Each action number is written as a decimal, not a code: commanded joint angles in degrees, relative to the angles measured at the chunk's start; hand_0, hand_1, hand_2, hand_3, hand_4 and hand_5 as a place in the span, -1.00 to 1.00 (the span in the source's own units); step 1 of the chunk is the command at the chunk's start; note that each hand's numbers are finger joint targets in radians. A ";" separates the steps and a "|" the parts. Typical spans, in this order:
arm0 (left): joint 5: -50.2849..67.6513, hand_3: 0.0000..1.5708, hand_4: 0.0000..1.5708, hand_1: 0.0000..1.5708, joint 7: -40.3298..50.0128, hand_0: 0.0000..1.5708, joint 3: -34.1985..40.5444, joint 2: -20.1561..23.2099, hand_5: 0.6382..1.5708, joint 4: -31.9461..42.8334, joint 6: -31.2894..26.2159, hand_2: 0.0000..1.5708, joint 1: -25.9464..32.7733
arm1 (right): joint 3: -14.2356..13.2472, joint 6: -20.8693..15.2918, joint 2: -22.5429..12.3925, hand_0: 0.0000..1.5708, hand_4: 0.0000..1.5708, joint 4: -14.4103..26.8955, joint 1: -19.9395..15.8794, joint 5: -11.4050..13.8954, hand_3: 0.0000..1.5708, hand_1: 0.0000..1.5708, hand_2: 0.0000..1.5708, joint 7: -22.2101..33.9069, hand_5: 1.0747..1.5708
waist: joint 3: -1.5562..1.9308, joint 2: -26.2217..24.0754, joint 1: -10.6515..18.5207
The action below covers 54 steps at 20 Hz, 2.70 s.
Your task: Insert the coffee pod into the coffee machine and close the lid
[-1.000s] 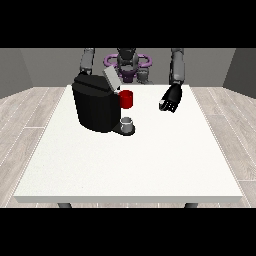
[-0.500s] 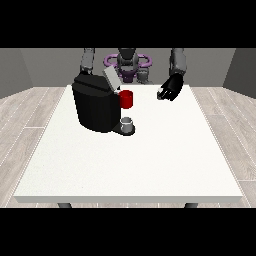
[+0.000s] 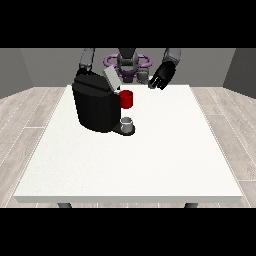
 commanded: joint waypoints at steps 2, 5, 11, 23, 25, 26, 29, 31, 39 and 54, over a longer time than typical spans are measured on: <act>1.69 0.71 -0.24 0.79 3.62 0.79 2.50 0.52 1.00 -0.80 -5.76 0.78 -5.71 | 0.27 0.94 0.92 -1.00 -1.00 -0.44 0.02 -1.00 -1.00 -1.00 -1.00 -2.32 1.00 | 0.00 0.00 -1.29; 2.07 0.75 -0.32 0.80 4.05 0.80 4.73 1.38 1.00 -0.32 -4.22 0.81 -11.28 | 0.46 -0.79 0.84 -1.00 -1.00 -1.48 -4.62 0.50 -1.00 -1.00 -1.00 -1.64 1.00 | -0.01 4.17 -3.52; 5.06 0.60 -0.37 0.53 9.13 0.53 9.52 2.45 1.00 1.41 -6.48 0.58 -17.10 | -0.04 0.80 -0.27 -1.00 -1.00 -3.97 -4.54 -0.60 -1.00 -1.00 -1.00 0.80 1.00 | -0.01 4.24 -6.94; 3.41 0.59 -0.39 0.58 9.65 0.58 10.51 6.77 1.00 3.97 -6.43 0.64 -25.22 | -2.33 0.94 -1.92 -1.00 -1.00 -6.00 -10.15 -1.72 -1.00 -1.00 -1.00 1.97 1.00 | 0.00 11.39 -9.87; 3.15 0.61 -0.39 0.64 9.19 0.64 10.27 6.77 1.00 4.23 -6.27 0.68 -26.68 | -1.71 -1.70 -0.69 -1.00 -0.92 -5.19 -11.44 0.11 -1.00 -1.00 -1.00 0.69 1.00 | 0.00 14.15 -9.51; 2.91 0.58 -0.37 0.60 9.05 0.60 10.03 5.90 1.00 4.89 -5.44 0.65 -24.37 | -1.61 1.23 -1.57 -1.00 -0.81 -6.73 -9.66 -1.56 -1.00 -1.00 -1.00 1.98 1.00 | 0.00 11.64 -10.42; 2.85 0.58 -0.40 0.54 7.46 0.54 10.37 8.66 1.00 5.29 -7.13 0.63 -27.83 | -2.86 1.60 -3.05 -1.00 -1.00 -5.84 -12.33 -1.76 -1.00 -1.00 -1.00 1.60 1.00 | 0.00 15.13 -10.67; 2.95 0.55 -0.41 0.51 6.63 0.51 11.37 10.27 1.00 7.17 -6.90 0.60 -27.93 | -2.50 1.81 -4.26 -1.00 -1.00 -8.42 -15.54 -1.03 -1.00 -1.00 -1.00 7.15 1.00 | -0.03 15.43 -11.41; 2.18 0.57 -0.46 0.58 7.44 0.58 9.71 5.34 1.00 7.74 -5.06 0.64 -25.59 | -0.86 0.17 -1.46 -1.00 -1.00 -6.56 -10.55 0.11 -1.00 -1.00 -1.00 2.25 1.00 | -0.01 14.32 -10.80; 1.84 0.53 -0.53 0.53 5.03 0.53 10.61 8.03 1.00 8.98 -5.28 0.59 -29.07 | -3.49 -1.23 -2.59 -1.00 -1.00 -5.53 -14.15 -0.57 -1.00 -1.00 -1.00 3.34 1.00 | -0.01 16.18 -10.14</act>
